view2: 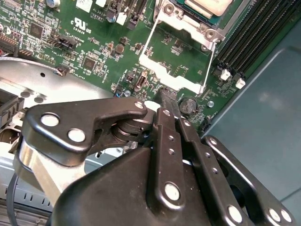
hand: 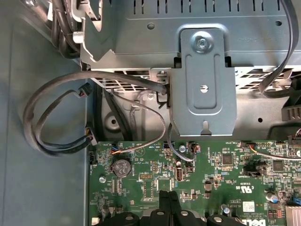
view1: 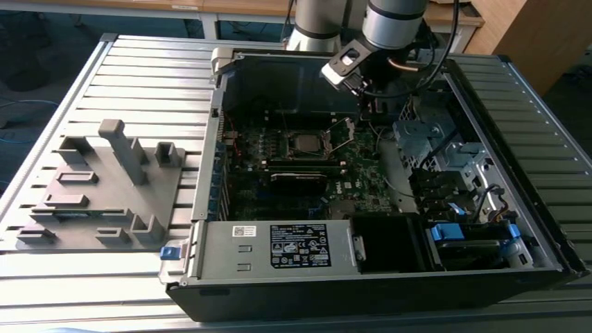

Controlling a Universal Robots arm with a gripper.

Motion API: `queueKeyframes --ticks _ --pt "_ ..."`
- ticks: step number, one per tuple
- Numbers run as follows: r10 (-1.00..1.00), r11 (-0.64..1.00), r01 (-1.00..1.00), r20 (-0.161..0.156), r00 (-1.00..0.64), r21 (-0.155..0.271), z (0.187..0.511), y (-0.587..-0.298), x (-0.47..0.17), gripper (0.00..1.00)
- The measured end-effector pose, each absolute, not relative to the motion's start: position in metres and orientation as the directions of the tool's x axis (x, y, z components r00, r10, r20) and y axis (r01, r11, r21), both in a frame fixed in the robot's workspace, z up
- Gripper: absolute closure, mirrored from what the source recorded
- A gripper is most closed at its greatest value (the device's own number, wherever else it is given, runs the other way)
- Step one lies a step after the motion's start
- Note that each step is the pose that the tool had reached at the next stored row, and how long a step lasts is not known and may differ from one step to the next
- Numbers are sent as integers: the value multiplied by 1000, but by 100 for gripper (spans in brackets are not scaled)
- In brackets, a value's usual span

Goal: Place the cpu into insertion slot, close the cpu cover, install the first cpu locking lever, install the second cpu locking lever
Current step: 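Close the cpu cover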

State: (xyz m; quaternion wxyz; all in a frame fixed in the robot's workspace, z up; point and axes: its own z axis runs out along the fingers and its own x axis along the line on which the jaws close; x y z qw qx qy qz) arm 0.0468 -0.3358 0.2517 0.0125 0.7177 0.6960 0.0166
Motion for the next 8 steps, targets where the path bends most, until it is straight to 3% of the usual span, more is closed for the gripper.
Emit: queueKeyframes --ticks 8 --pt "1000 -31 999 7 31 41 250 -336 47 89"
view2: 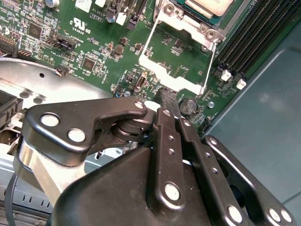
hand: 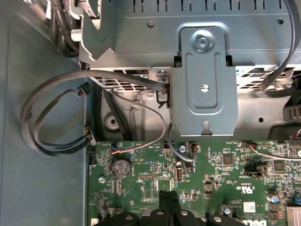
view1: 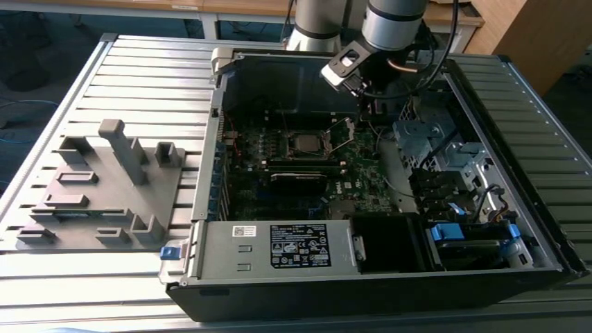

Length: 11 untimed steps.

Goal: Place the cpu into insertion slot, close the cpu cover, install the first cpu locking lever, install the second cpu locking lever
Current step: 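Close the cpu cover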

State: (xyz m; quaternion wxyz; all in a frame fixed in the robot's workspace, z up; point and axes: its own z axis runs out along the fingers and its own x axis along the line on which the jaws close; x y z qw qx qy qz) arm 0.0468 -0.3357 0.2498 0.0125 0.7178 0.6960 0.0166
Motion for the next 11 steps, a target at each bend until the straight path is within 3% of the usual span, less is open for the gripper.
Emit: queueKeyframes --ticks 11 --pt "1000 -31 999 6 31 41 245 -336 47 89"
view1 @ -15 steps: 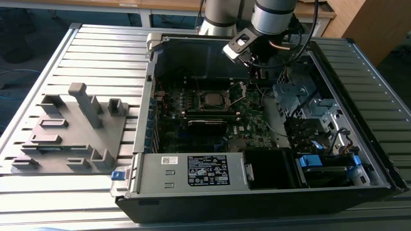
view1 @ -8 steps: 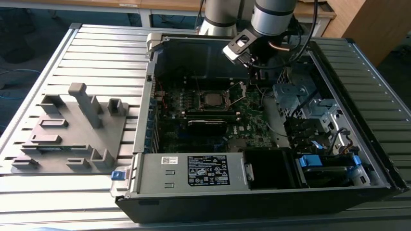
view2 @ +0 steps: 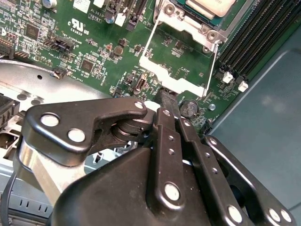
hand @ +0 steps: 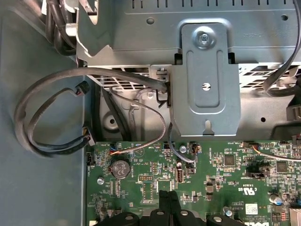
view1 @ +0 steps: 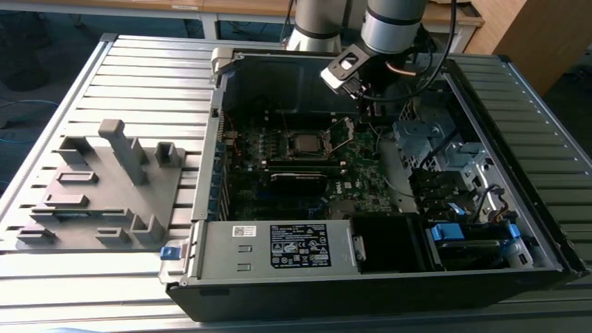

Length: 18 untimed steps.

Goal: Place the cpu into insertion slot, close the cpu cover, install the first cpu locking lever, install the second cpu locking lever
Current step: 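Close the cpu cover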

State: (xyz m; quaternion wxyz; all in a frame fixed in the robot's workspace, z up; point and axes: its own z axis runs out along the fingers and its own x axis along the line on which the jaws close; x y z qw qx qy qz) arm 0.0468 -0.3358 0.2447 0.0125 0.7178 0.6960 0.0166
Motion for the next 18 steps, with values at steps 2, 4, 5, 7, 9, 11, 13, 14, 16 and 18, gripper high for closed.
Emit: queueKeyframes --ticks 2,4,5,7,9,11,13,14,16,18 --pt "1000 -31 999 6 31 41 244 -336 47 89" --pt "1000 -31 999 6 31 41 244 -336 47 89" --pt "1000 -31 999 6 31 41 244 -336 47 89" --pt "1000 -31 999 6 31 41 244 -336 47 89" --pt "1000 -31 999 7 31 41 244 -336 46 89" --pt "1000 -31 999 7 31 42 244 -336 45 89" --pt "1000 -31 999 6 31 42 244 -336 45 89" --pt "1000 -31 999 7 31 43 244 -336 44 89" --pt "1000 -31 999 7 31 43 244 -336 44 89" --pt "1000 -31 999 7 31 43 244 -336 43 89"
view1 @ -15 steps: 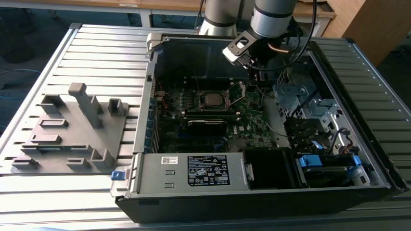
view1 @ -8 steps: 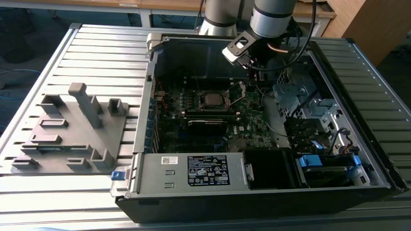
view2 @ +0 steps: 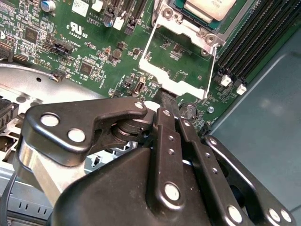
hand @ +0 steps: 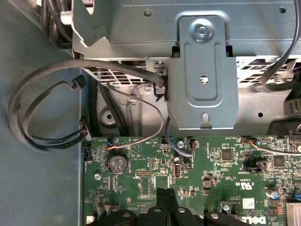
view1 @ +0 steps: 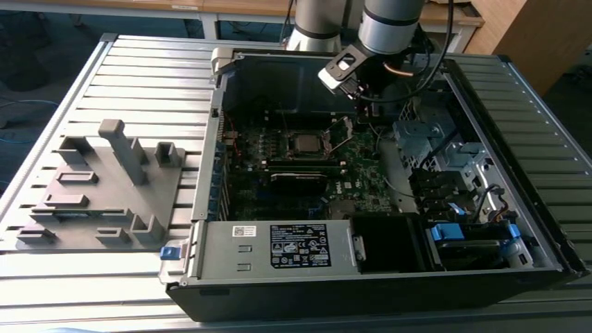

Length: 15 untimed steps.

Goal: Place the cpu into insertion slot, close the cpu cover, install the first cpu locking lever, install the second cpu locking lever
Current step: 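Close the cpu cover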

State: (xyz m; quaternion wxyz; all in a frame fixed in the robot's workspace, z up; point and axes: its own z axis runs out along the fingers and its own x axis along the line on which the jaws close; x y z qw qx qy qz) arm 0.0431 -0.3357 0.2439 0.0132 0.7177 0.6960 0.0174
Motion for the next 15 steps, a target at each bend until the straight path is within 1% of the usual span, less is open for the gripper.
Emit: queueKeyframes --ticks 15 --pt "1000 -31 999 7 31 45 244 -336 39 89"
